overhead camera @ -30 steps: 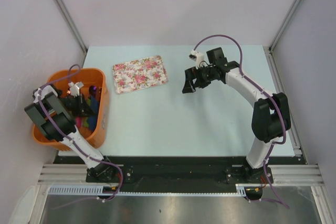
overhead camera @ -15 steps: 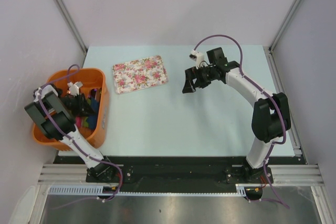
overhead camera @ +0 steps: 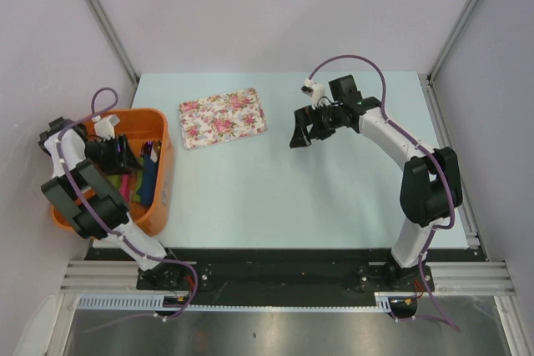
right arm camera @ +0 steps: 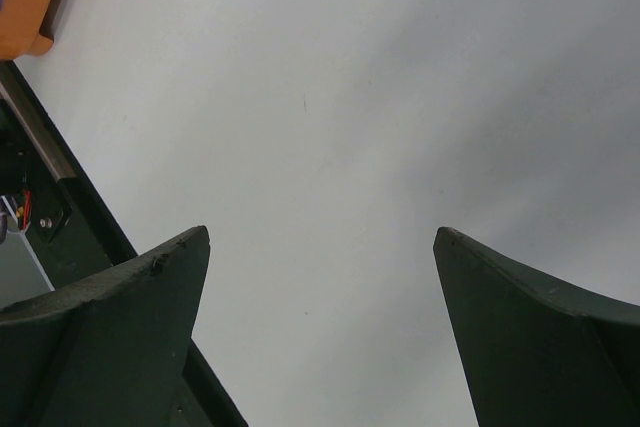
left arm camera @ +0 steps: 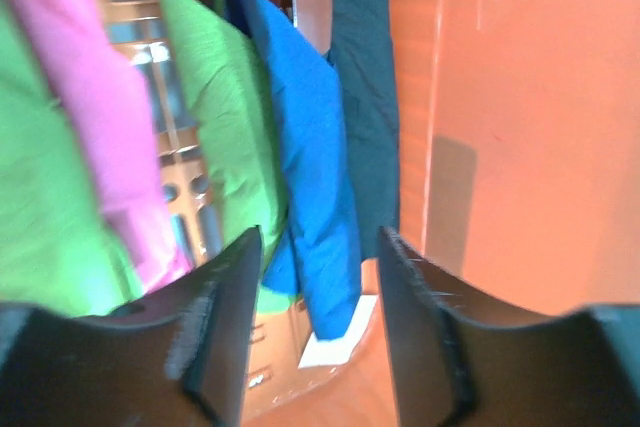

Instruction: Place the utensils on the paper napkin and roll it up

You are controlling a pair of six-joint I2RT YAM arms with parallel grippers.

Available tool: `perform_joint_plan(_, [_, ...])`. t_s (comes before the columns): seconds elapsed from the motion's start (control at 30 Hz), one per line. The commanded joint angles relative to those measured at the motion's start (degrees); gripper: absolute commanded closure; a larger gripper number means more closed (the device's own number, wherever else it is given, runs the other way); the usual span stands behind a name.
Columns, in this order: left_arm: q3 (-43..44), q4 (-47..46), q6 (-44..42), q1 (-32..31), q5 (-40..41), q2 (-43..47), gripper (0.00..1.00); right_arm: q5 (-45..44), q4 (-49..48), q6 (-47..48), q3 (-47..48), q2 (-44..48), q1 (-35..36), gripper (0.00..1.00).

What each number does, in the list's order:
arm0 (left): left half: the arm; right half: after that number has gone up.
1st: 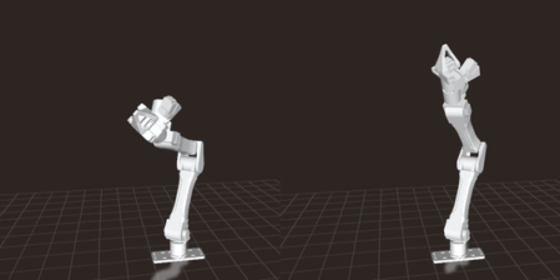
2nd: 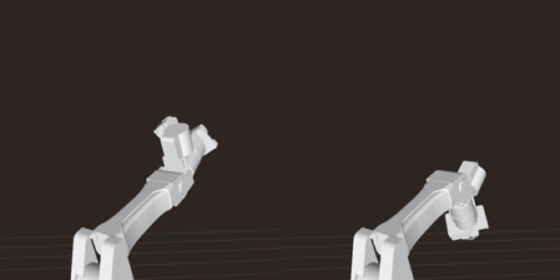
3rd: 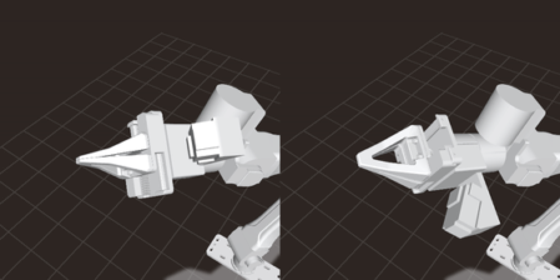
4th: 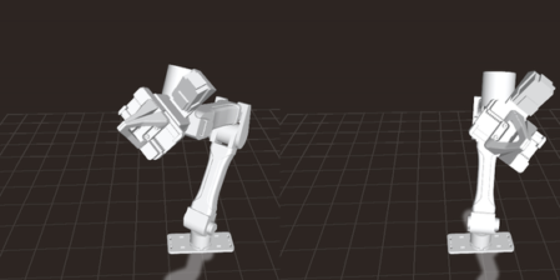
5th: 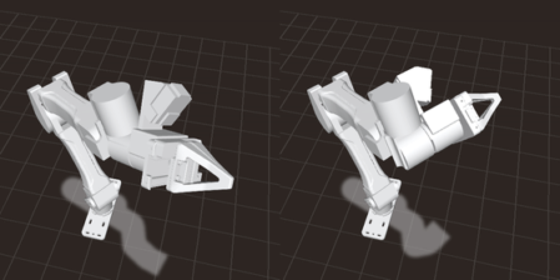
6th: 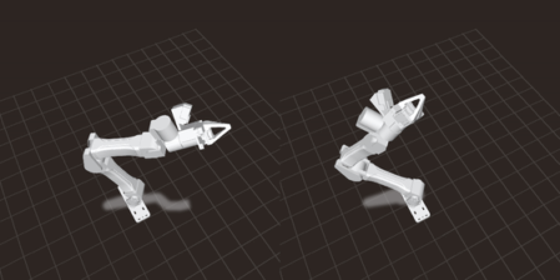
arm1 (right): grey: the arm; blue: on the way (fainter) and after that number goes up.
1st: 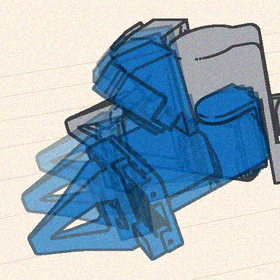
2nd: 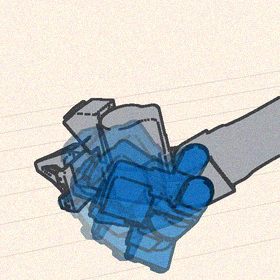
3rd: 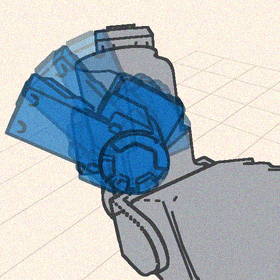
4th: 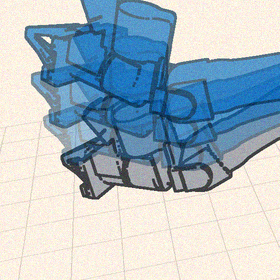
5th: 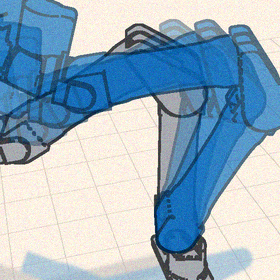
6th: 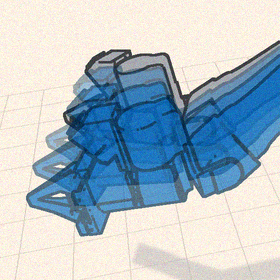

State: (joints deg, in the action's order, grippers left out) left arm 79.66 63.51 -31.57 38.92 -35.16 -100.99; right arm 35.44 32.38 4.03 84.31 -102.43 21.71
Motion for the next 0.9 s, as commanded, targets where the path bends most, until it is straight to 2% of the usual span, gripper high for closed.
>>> perform_joint_plan(0.0, [3.48,-0.40,2.30,-0.33,3.69,6.85,0.40,1.21,-1.44,-0.52,1.20,0.74,-0.71,0.00])
perform_joint_plan(0.07, [4.54,-0.23,3.35,-0.51,4.04,8.87,0.30,1.47,-1.79,-0.60,1.29,0.92,-1.23,0.00])
perform_joint_plan(0.1, [6.46,0.12,4.32,-0.68,3.96,9.40,0.22,1.47,-2.06,-0.78,1.29,1.27,-1.41,0.00])
perform_joint_plan(0.13, [7.69,0.48,5.11,-1.38,4.04,9.93,0.08,1.56,-2.32,-1.04,1.38,1.44,-1.59,0.00])
perform_joint_plan(0.17, [9.01,0.91,5.64,-2.17,4.74,10.72,0.01,1.56,-2.41,-1.22,1.38,1.62,-1.94,0.00])
perform_joint_plan(0.37, [23.07,1.18,13.35,-13.50,10.70,11.78,0.01,1.47,-3.82,-2.54,1.12,4.96,-5.19,0.00])
perform_joint_plan(0.53, [38.36,1.80,20.14,-28.17,17.57,7.48,0.00,0.77,-4.78,-3.77,-1.42,11.53,-9.75,0.00])
perform_joint_plan(0.7, [37.07,-5.05,23.39,-45.90,30.21,7.83,0.01,-1.87,-4.61,-5.96,-5.12,18.31,-14.93,0.01])
perform_joint_plan(0.87, [33.91,-9.00,27.61,-54.90,30.50,5.37,0.00,-1.86,-1.63,-5.01,-7.84,24.89,-23.99,0.00])
